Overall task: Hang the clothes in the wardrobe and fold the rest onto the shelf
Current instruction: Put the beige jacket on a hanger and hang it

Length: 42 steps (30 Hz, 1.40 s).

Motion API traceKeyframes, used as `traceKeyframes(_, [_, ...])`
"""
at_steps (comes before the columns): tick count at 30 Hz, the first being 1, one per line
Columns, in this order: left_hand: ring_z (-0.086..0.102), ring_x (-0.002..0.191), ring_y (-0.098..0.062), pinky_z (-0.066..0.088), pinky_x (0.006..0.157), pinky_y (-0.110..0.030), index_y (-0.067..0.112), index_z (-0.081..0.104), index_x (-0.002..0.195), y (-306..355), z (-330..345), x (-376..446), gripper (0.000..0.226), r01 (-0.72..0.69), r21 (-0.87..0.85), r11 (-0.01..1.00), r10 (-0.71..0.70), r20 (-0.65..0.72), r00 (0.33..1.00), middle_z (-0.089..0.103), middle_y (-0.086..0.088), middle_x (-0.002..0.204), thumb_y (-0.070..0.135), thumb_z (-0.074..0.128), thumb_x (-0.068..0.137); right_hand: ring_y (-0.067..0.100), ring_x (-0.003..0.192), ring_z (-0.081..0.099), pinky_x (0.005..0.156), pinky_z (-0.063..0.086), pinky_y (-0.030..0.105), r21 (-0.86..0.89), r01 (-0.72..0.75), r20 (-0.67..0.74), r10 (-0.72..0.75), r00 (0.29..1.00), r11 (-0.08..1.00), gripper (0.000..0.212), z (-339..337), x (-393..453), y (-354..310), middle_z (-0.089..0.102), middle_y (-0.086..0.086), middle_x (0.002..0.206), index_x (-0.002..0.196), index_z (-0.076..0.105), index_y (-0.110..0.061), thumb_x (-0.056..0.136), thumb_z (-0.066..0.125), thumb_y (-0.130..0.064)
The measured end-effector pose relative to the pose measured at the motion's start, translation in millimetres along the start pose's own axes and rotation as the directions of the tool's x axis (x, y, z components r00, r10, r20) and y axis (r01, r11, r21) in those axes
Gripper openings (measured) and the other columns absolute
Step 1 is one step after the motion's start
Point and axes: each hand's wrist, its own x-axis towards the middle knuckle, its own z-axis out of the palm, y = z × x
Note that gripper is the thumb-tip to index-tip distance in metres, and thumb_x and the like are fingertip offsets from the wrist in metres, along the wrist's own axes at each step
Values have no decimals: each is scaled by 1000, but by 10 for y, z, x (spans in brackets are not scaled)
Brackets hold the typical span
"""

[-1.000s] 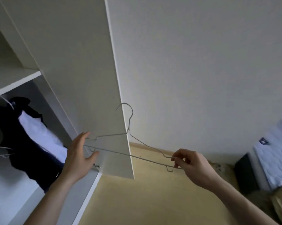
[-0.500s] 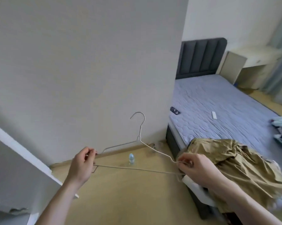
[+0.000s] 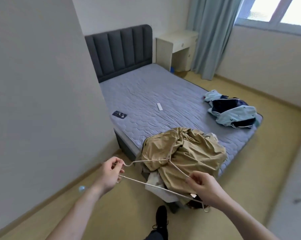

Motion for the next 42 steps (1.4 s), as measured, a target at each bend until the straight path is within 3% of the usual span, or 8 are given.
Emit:
traceKeyframes(5, [68,96,-13,58,90,-43,29,67,107,57,754,1012,10,42,52,998,-47,111,993,72,6,103,34,61,101,3,52,48,51,39,16,73,-181,-141,190,972,981,30,-546,474,493,56,-6,55,69,66,-19,97,66,-28])
traceKeyframes(16, [64,104,-12,48,93,-26,24,70,106,164,2363,2389,15,70,373,925,-249,456,855,69,6,110,33,67,95,16,59,32,60,24,34,281,-517,-308,586,749,808,35,-1212,1711,1481,31,-6,57,79,57,5,96,64,-25])
traceKeyframes(21, [63,103,-11,50,96,-29,27,68,107,556,2858,2735,16,-17,423,906,-229,523,821,67,7,113,34,68,93,16,68,54,63,38,31,432,-555,-298,693,656,711,24,-1440,2113,1910,61,-2,73,90,68,-4,98,64,-26])
traceKeyframes(26, [66,93,-10,50,88,-25,26,69,110,834,3184,3038,18,-37,460,887,-220,491,843,64,6,113,33,69,93,19,89,68,73,48,31,479,-624,-218,772,597,617,22,-1679,2664,2415,73,1,96,106,73,-17,93,71,-34])
traceKeyframes(29, [66,92,-9,46,83,-22,28,69,109,952,3300,3133,16,19,469,883,-243,422,874,63,6,113,33,69,94,20,89,73,73,52,31,472,-677,-145,807,572,565,46,-1796,3121,2810,76,5,103,120,70,-13,85,75,-43])
traceKeyframes(35, [63,96,-3,42,78,-14,32,69,106,984,3629,3109,10,240,447,862,-365,219,905,64,11,112,31,69,96,37,125,60,106,47,41,347,-763,-34,820,571,546,82,-1862,4147,3591,67,16,131,144,54,-2,83,77,-53])
traceKeyframes(39, [66,89,-1,42,69,-9,34,68,107,863,4034,3142,10,393,366,844,-461,119,879,66,12,113,31,67,97,37,107,67,97,55,44,178,-823,40,831,554,540,99,-1612,4739,4276,73,15,111,123,65,-4,59,75,-78])
traceKeyframes(42, [68,83,-8,49,66,-16,40,66,107,802,4344,3160,11,465,308,830,-510,82,856,71,5,102,36,66,97,38,100,69,88,58,42,56,-866,119,858,500,497,84,-1432,5020,4582,71,18,105,111,63,2,67,81,-68])
